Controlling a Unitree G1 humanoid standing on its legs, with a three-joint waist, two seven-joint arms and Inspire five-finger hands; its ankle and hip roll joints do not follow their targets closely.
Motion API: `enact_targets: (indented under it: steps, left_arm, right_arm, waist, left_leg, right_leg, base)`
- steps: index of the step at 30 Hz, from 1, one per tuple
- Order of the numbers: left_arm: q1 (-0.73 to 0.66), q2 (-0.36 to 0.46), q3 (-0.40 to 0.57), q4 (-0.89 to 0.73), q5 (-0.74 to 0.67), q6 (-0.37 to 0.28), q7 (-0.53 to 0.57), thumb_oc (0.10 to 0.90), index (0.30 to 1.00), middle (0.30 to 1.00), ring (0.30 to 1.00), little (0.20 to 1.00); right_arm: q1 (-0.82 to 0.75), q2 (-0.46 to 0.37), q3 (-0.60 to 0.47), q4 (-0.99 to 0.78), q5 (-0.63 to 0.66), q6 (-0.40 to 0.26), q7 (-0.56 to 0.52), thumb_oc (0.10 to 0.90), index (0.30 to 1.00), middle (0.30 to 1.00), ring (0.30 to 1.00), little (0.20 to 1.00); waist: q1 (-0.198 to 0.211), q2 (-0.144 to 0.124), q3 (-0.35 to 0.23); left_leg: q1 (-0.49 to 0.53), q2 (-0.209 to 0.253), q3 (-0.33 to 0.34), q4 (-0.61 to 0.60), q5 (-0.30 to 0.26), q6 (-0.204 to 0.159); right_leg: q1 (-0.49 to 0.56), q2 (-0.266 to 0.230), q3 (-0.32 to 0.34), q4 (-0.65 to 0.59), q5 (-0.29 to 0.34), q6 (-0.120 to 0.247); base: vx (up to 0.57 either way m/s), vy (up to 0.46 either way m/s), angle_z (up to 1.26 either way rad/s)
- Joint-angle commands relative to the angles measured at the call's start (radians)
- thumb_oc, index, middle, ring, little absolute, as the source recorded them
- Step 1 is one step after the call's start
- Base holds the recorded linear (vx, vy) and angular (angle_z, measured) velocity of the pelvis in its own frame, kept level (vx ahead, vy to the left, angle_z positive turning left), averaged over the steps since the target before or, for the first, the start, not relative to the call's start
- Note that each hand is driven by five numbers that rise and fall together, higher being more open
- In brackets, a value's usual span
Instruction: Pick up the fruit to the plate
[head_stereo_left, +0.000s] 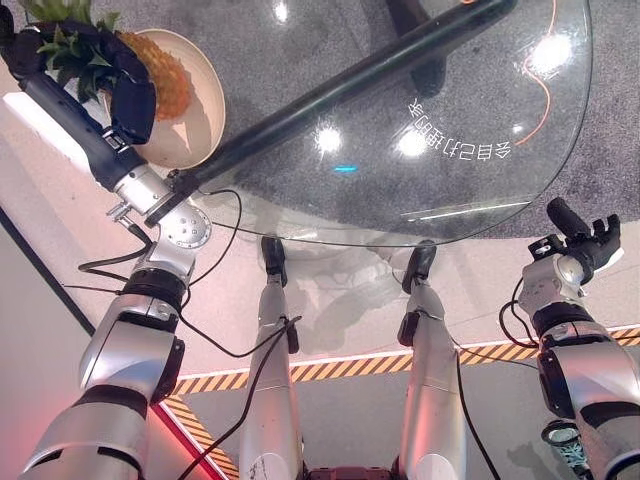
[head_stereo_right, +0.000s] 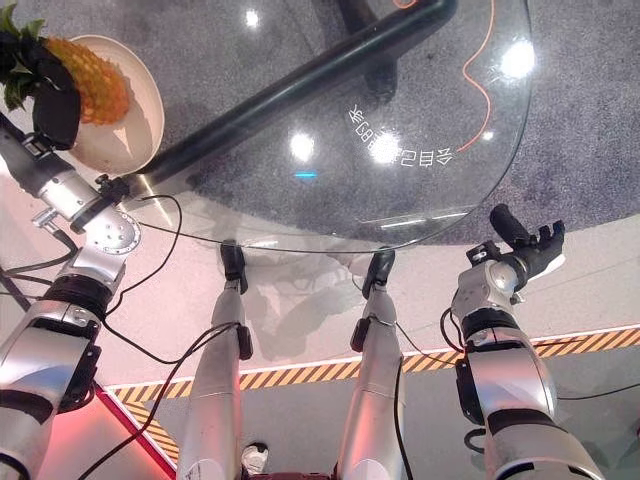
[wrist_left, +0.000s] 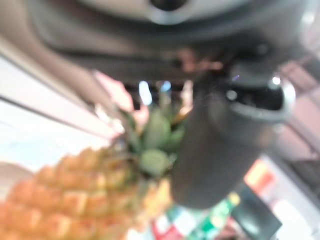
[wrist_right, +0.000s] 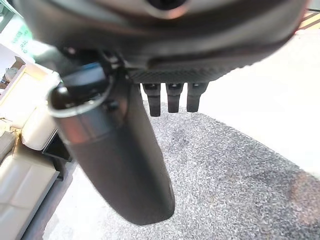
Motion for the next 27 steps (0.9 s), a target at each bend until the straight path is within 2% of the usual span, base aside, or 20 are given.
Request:
enact_targets:
  steps: [1,27]
  left_arm:
    - [-0.023,0.023,0.044,0.006,-0.003,-0.035,0.039,0.800,0.900,0.900,0.900,0.900]
    - [0.028,0.005,0.052,-0.029,-0.033,-0.061,0.012,0.800,0.900,0.900,0.900,0.900]
  right_arm:
    - [0.049,-0.062,-0.017,-0.003,0.025,-0.077,-0.032,0.800,0.900,0.900,0.900,0.900]
    - [0.057,-0.069,-0.030,-0.005,0.028,-0.080,-0.025,0.800,0.900,0.900,0.900,0.900]
  waist:
    - [0.033,-0.035,-0.018]
    - [0.041,-0.027,-0.018]
  left_leg:
    - [-0.033,-0.020,-0.052,0.163,-0.133,-0.006]
    - [-0.042,-0.030,-0.062,0.158,-0.126,-0.003]
  right_leg:
    - [0.001,0.060,-0.021,0.032,-0.025,-0.015]
    - [-0.008,0.052,-0.025,0.021,-0.009,-0.013]
  base:
    - [0.00,0.000,0.00]
    - [0.00,0.000,0.00]
